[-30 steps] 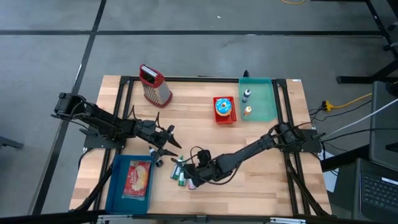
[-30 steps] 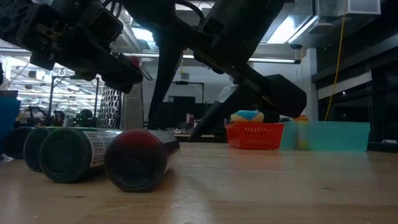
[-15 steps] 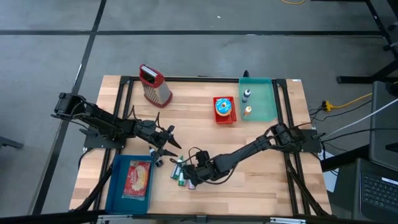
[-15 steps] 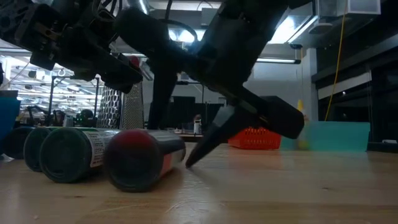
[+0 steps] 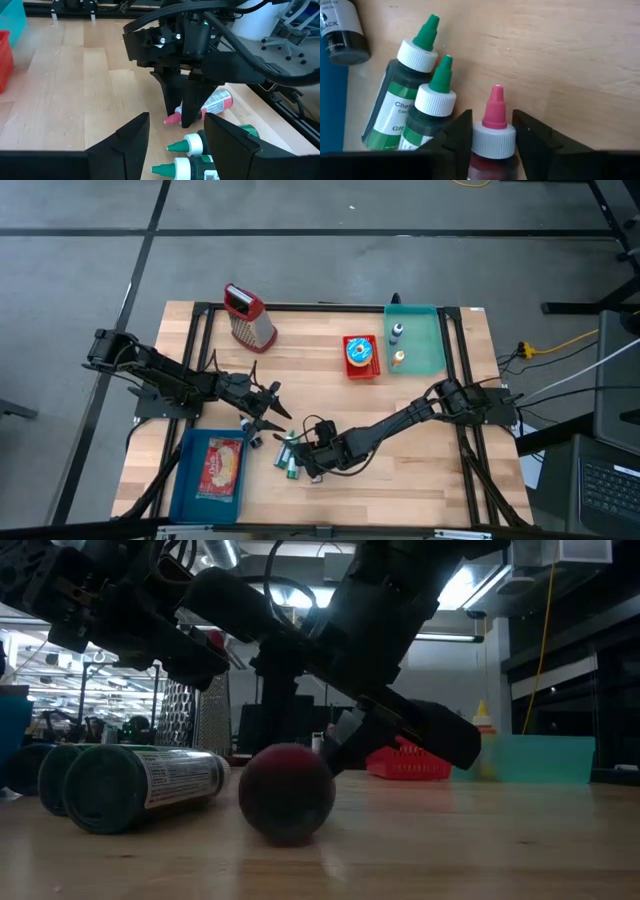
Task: Pick & Place Food Item
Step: Put the pink food coloring bottle into the green bin
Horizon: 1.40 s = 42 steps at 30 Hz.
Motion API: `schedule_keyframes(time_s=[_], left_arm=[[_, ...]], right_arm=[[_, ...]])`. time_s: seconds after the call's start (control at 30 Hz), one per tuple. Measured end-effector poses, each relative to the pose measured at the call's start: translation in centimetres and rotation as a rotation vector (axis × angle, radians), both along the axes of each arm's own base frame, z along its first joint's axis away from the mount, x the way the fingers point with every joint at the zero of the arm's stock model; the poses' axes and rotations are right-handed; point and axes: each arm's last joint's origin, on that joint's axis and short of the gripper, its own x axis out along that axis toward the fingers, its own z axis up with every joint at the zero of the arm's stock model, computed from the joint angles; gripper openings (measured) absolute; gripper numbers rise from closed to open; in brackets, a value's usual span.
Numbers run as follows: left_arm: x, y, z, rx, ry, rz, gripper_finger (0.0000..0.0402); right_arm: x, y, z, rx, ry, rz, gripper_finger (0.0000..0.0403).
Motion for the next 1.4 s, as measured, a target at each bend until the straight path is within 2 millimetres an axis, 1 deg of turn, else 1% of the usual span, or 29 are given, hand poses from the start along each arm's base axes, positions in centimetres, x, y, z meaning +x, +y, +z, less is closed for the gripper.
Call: schedule_keyframes(time_s=[0.07,0.1,0.27,0.37,0.43,0.6,0.7,0.83,1.0,1.13,1.23,1.4], left_arm=[[0.0,0.0,0.0,0.0,0.0,0.0,0.0184],[0.0,0.0,0.0,0.0,0.0,0.0,0.0184],[0.0,0.0,0.0,0.0,0.0,0.0,0.0184],[0.0,0.0,0.0,0.0,0.0,0.0,0.0184],[0.0,0.0,0.0,0.0,0.0,0.0,0.0184],[0.0,0.0,0.0,0.004,-0.002,-0.001,0.0184],[0.0,0.0,0.0,0.006,-0.002,-0.002,0.0184],[0.0,0.0,0.0,0.008,-0.002,-0.002,0.0184],[0.0,0.0,0.0,0.008,-0.004,-0.002,0.0184],[0.0,0.0,0.0,0.008,-0.005,-0.003,0.0184],[0.0,0.0,0.0,0.008,-0.007,-0.003,0.0184],[0.1,0.0,0.3,0.005,-0.038,-0.002,0.0184]], right_arm=[[0.0,0.0,0.0,-0.001,-0.001,0.0,0.0114],[0.0,0.0,0.0,-0.003,-0.003,-0.001,0.0113],[0.0,-0.1,0.0,-0.021,-0.007,0.004,0.0113],[0.1,-0.1,0.0,-0.029,-0.01,0.005,0.0126],[0.1,-0.1,0.1,-0.062,-0.026,-0.006,0.0128],[0.4,-0.2,0.8,-0.177,-0.116,-0.026,0.0113],[0.3,-0.2,1.8,-0.278,-0.167,-0.05,0.0113],[-0.4,-0.1,4.2,-0.416,-0.242,-0.104,0.0113],[-1.9,0.0,7.5,-0.598,-0.303,-0.157,0.0113],[-3.5,-0.3,9.7,-0.749,-0.301,-0.195,0.0114],[-4.6,-0.9,10.6,-0.883,-0.272,-0.21,0.0114],[-5.7,-2.8,11.0,-1.074,-0.185,-0.224,0.0115]])
